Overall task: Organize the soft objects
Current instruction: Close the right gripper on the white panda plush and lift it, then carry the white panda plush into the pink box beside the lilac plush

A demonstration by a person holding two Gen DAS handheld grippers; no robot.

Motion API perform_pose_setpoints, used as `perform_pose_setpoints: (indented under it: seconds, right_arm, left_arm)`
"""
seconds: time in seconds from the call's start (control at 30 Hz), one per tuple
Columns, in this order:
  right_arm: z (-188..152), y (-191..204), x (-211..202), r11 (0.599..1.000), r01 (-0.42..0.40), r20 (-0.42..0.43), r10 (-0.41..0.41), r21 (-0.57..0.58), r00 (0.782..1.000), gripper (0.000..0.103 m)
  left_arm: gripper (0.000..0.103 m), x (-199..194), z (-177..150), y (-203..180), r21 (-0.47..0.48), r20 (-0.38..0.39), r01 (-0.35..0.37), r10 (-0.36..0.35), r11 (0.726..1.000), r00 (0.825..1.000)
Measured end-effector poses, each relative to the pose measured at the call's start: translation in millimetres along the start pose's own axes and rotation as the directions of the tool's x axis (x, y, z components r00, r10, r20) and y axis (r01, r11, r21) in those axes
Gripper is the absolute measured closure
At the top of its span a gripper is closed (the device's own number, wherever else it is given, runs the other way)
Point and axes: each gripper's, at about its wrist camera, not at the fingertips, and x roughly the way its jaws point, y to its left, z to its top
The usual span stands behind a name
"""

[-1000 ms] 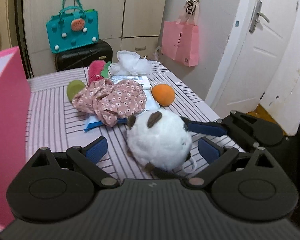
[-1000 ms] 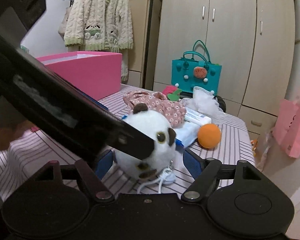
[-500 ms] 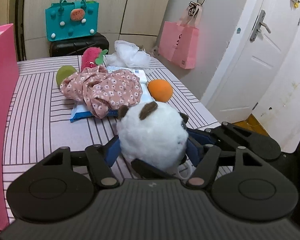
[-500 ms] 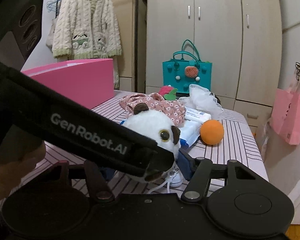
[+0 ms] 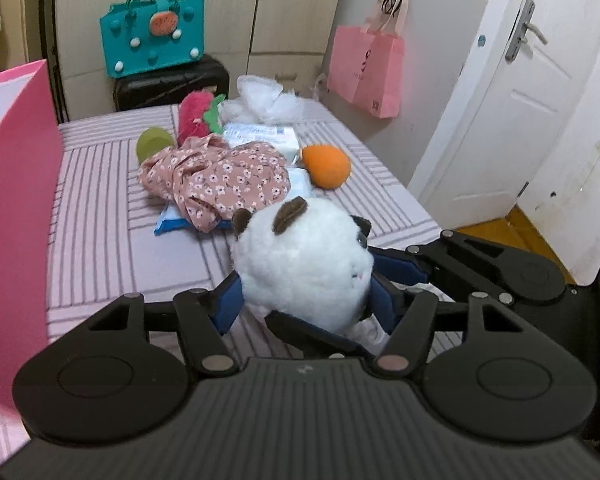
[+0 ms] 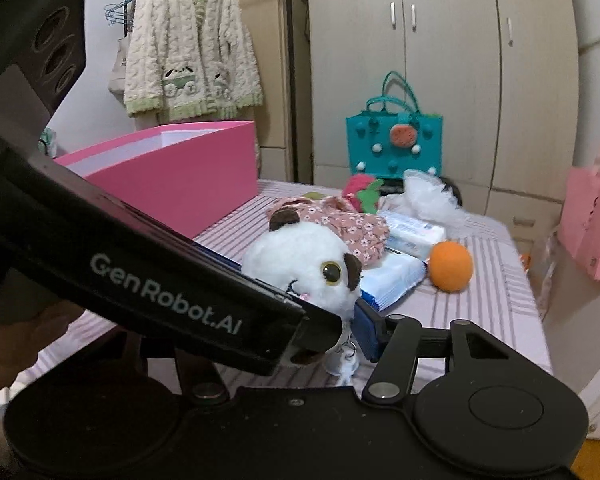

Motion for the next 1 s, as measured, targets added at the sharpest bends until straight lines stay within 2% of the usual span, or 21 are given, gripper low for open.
perform_pose_setpoints:
  seconds: [0.1,0.27,0.47,0.7,0.8,1.0]
  right_arm:
    - [3,4,-3,0.999,-0.025,-0.023,0.026,0.027,0.999,0.040]
    - [13,4,-7,0.993,-0.068,-0.069,0.075,0.094,0.995,0.040]
    - [28,8,-12,0.988,-0.103,-0.110,0.116,0.116,0.987,0.040]
    - [56,2,-19,0.983,-0.140,-0.100,0.152,0.117,0.983,0.040]
    - [66,1,-21,0.977,-0.163,-0.125,0.181,0.140,0.976,0.040]
    - [70,17,-23,0.973,-0.195,-0.193,0.217,0.127,0.957,0.040]
  left_arm:
    - [0.039,-8,-1,2,0.000,-0.031,0.001,-0.001,1.000,1.000]
    - [0.039,-17,7,13,-0.044,-0.105,0.042,-0.046,0.998,0.993]
    - [0.039,-28,20,23,-0.092,-0.197,0.083,-0.100,0.992,0.975]
    - [0.039,-47,42,24,-0.084,-0.189,0.099,-0.114,0.992,0.975]
    - [0.039,-55,46,22,-0.072,-0.194,0.096,-0.108,0.993,0.975]
    - [0.039,-64,43,30,-0.129,-0.263,0.091,-0.122,0.988,0.957]
